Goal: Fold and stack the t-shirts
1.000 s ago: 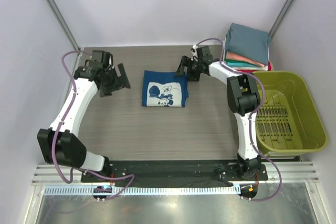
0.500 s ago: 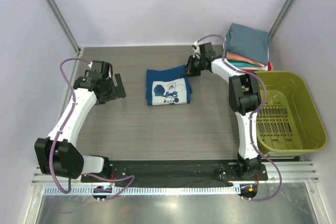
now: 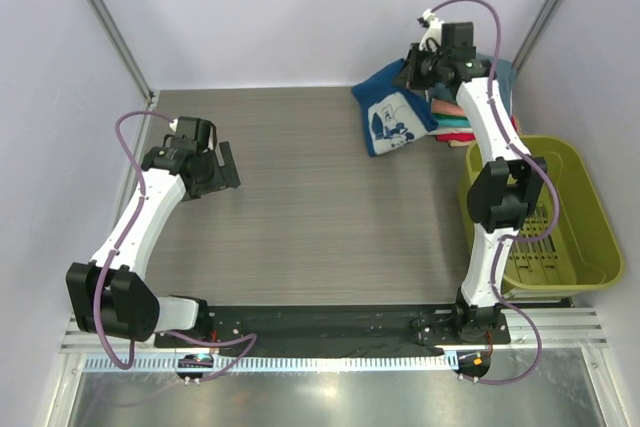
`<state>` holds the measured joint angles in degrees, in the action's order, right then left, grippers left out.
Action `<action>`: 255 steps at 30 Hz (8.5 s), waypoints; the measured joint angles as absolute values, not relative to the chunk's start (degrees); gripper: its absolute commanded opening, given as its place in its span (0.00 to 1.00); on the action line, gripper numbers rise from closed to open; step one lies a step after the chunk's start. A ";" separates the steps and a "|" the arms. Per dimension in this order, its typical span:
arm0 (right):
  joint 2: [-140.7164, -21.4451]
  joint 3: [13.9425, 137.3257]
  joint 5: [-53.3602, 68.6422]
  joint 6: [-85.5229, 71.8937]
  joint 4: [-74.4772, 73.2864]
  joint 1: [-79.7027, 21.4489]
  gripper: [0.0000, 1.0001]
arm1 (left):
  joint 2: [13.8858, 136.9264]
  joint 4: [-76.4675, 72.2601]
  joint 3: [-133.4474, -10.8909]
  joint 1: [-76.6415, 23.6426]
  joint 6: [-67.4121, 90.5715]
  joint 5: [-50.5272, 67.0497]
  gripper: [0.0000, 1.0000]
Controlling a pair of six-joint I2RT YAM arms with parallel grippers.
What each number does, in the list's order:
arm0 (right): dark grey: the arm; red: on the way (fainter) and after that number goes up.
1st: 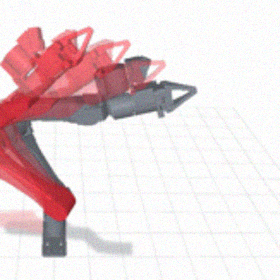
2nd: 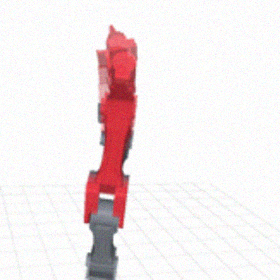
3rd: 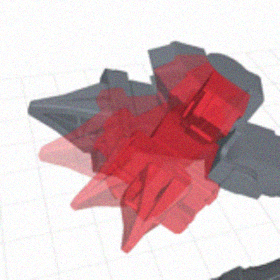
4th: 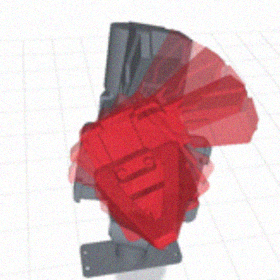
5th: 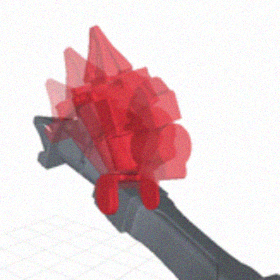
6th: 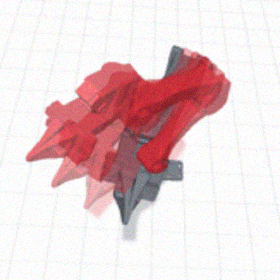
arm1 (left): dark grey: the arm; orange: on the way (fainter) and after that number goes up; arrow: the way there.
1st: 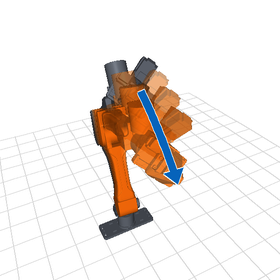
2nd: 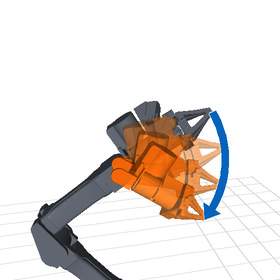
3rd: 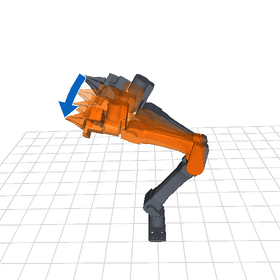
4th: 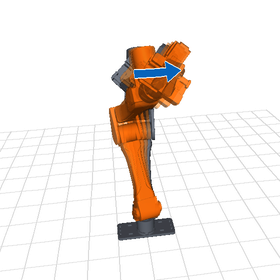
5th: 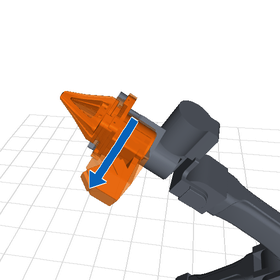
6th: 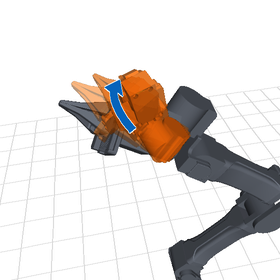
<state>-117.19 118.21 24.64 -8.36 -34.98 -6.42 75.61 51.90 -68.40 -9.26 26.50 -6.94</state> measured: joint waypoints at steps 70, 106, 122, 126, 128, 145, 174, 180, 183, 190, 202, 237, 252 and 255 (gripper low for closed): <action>-131.55 147.87 51.86 -11.16 -12.82 18.57 0.01 | 83.13 51.99 -68.29 -11.99 25.91 -10.09 0.87; -114.98 91.29 22.35 -33.41 -1.21 26.35 0.96 | 83.50 52.07 -68.29 -12.93 25.23 -7.90 0.86; -103.77 82.17 23.29 -35.38 2.85 24.21 0.93 | 80.27 52.07 -68.29 -14.24 25.23 -7.29 0.86; -104.66 84.38 23.75 -35.51 1.98 23.31 0.90 | 80.27 52.07 -68.29 -14.24 25.21 -7.31 0.86; -105.56 85.65 24.18 -35.51 1.65 22.74 0.89 | 80.27 52.07 -68.29 -14.24 25.23 -7.31 0.86; -108.88 87.92 19.73 -31.24 -8.43 19.77 0.81 | 80.27 52.07 -68.29 -14.24 25.21 -7.33 0.86; -109.25 88.99 15.79 -30.11 -14.02 18.46 0.39 | 80.07 52.07 -68.29 -14.24 25.19 -7.51 0.86; -109.10 89.17 15.66 -30.02 -14.17 18.44 0.21 | 80.07 52.10 -68.29 -14.24 25.17 -7.51 0.86; -108.60 89.78 15.31 -30.02 -15.14 18.44 0.06 | 80.07 52.10 -68.29 -14.24 25.17 -7.53 0.86; -108.71 96.64 14.81 -29.54 -18.74 19.49 0.01 | 80.07 52.07 -68.29 -14.24 25.17 -7.53 0.86; -115.11 107.24 14.17 -27.53 -21.98 23.77 0.09 | 80.07 52.10 -68.29 -14.24 25.15 -7.53 0.86; -81.82 74.63 8.19 -28.56 -13.74 1.19 0.75 | 78.37 51.90 -68.29 -14.24 25.08 -7.73 0.85; -63.64 39.88 18.68 -31.99 -0.97 -8.93 0.82 | 65.25 45.30 -65.10 -14.24 24.97 -10.07 0.89; -63.57 37.12 20.60 -33.87 0.71 -9.28 0.83 | 62.22 38.94 -60.25 -14.26 23.90 -14.00 0.93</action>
